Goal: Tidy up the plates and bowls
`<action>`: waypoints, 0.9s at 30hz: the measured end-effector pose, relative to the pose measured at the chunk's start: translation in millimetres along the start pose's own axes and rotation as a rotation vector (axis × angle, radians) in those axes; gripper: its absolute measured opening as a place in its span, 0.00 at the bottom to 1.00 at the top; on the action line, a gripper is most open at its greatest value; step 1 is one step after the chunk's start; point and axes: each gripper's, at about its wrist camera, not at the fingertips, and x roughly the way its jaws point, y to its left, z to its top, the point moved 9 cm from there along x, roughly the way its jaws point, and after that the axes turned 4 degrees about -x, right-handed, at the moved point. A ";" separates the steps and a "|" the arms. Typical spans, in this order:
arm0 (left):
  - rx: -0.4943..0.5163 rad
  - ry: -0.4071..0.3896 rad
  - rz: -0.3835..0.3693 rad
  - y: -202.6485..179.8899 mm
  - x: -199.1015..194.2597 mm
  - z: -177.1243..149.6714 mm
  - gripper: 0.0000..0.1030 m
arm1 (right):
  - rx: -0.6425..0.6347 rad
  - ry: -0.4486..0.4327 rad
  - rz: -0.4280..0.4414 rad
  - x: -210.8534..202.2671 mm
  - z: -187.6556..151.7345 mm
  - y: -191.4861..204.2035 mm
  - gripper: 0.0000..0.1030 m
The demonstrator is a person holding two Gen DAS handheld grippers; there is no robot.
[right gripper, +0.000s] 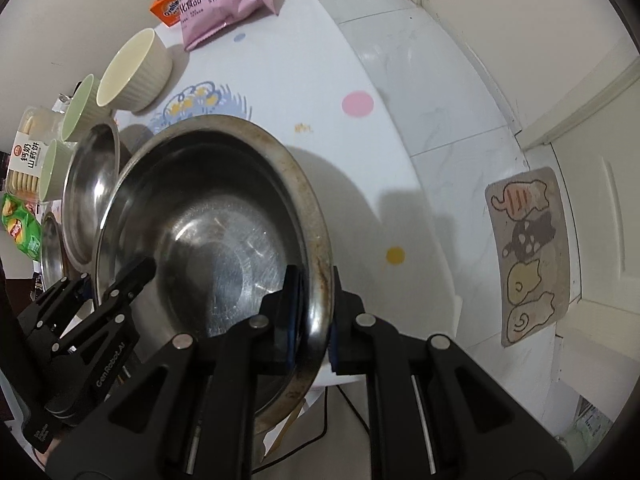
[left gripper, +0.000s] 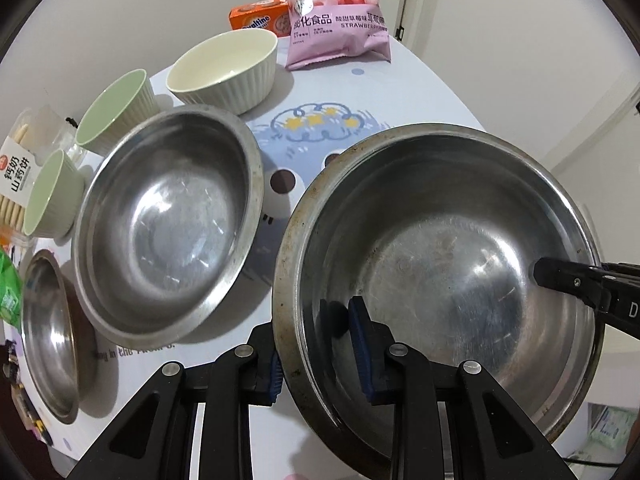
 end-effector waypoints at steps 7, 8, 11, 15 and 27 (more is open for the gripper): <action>0.013 -0.021 -0.006 -3.2 5.5 -1.2 0.28 | 0.011 0.000 -0.015 7.7 -0.9 -0.9 0.13; 0.011 -0.023 -0.006 -3.5 4.2 -3.0 0.28 | 0.013 -0.004 -0.014 7.7 0.2 -1.1 0.13; 0.009 -0.032 -0.004 -3.3 1.5 -3.8 0.28 | 0.012 -0.011 -0.014 8.2 1.4 -1.5 0.13; 0.007 -0.044 0.001 -1.4 3.2 -0.8 0.28 | 0.001 -0.022 -0.014 10.0 6.3 -1.1 0.13; 0.010 -0.042 -0.006 0.6 19.6 -8.0 0.40 | 0.002 -0.107 -0.031 25.6 20.6 -3.9 0.16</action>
